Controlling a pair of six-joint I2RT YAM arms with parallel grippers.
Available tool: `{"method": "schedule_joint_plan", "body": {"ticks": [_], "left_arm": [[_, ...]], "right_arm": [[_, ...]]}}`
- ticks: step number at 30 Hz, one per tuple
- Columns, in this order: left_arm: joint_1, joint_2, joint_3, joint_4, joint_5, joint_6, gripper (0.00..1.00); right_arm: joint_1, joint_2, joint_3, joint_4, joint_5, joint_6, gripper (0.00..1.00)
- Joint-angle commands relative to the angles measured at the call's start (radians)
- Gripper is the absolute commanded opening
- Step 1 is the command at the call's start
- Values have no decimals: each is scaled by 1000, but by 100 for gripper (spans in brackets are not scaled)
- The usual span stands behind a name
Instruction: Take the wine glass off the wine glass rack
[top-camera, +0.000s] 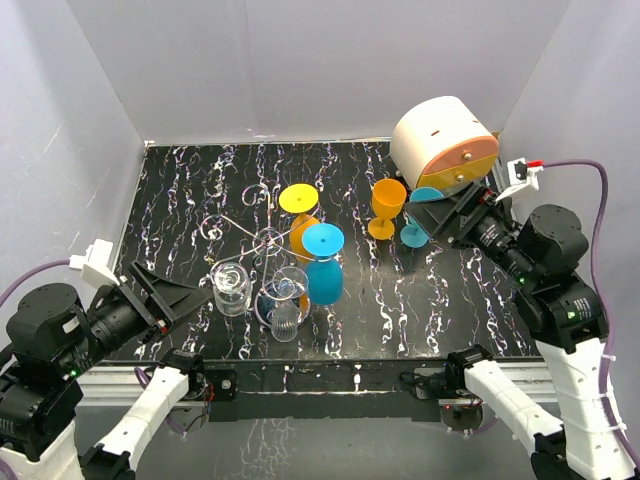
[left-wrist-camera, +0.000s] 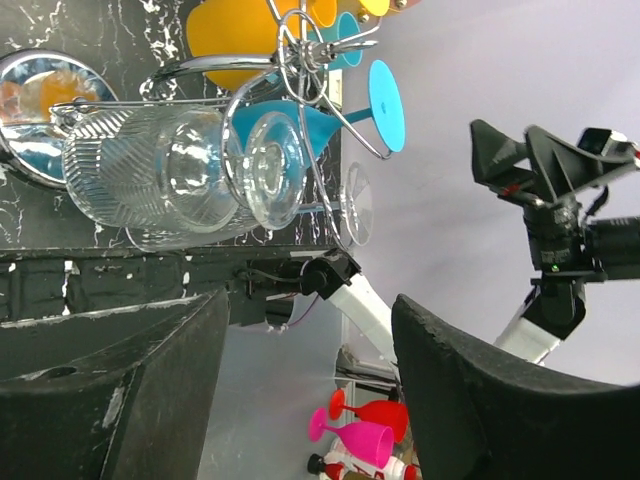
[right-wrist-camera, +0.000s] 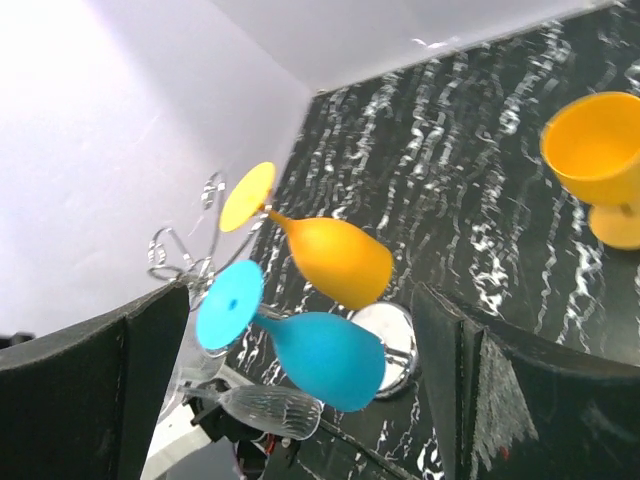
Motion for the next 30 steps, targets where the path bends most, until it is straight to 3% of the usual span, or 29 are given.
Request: {"method": "schedule_joint_plan", "body": {"ticks": [1, 8, 16, 25, 30], "left_arm": [[-5, 2, 14, -44, -48, 3, 66], [-5, -1, -46, 38, -132, 1, 76], [-5, 92, 17, 114, -195, 72, 83], [-5, 366, 250, 216, -216, 298, 89], [-4, 553, 303, 305, -225, 391, 91]], "right_arm": [[2, 54, 21, 144, -201, -87, 93], [3, 170, 188, 106, -457, -263, 95], [9, 307, 357, 4, -457, -335, 98], [15, 425, 313, 81, -488, -259, 98], [26, 458, 304, 81, -497, -247, 98]]}}
